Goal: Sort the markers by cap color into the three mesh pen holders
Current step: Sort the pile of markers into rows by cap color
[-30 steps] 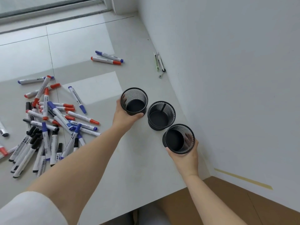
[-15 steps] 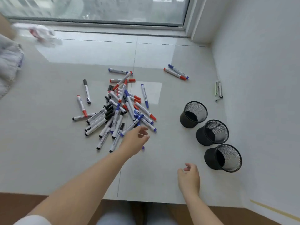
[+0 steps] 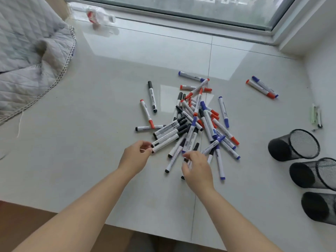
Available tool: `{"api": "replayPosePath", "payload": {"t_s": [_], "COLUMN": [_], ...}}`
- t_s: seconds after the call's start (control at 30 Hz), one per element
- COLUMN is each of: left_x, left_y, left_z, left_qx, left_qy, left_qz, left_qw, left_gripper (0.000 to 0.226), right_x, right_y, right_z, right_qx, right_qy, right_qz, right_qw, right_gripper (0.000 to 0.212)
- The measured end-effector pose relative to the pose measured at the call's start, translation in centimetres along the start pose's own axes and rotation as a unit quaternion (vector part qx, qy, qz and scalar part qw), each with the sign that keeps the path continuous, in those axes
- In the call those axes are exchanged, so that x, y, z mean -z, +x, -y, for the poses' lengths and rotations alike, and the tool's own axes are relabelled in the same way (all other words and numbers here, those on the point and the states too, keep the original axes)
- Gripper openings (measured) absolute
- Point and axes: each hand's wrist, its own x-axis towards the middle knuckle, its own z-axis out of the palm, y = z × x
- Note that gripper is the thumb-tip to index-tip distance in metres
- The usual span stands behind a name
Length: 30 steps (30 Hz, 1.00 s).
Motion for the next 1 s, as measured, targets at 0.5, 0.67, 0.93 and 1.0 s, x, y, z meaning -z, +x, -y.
{"api": "replayPosePath", "payload": {"t_s": [0.5,0.67,0.93,1.0], "left_x": [-2.5,-2.5,-4.4,-4.2], "left_y": [9.5,10.5,9.8,9.2], "left_z": [-2.3,-3.6,-2.8,-1.8], "left_qx": [-0.289,-0.294,-0.278,-0.264], "left_qy": [0.231,0.319,0.359,0.278], "left_qz": [-0.017,-0.003,-0.011,-0.04], "left_qw": [0.929,0.901,0.891,0.923], "left_gripper": [0.026,0.027,0.011,0.013], "right_x": [-3.0,-2.6,-1.4,-0.7], "right_y": [9.3,10.0,9.2,8.9], "right_z": [0.6,0.9,-1.6,-2.1], "right_qx": [0.325,0.325,0.456,0.447], "right_qy": [-0.306,-0.375,-0.365,-0.318], "right_qz": [-0.092,0.012,-0.134,-0.166], "right_qw": [0.89,0.868,0.801,0.819], "right_gripper": [0.04,0.032,0.02,0.022]}}
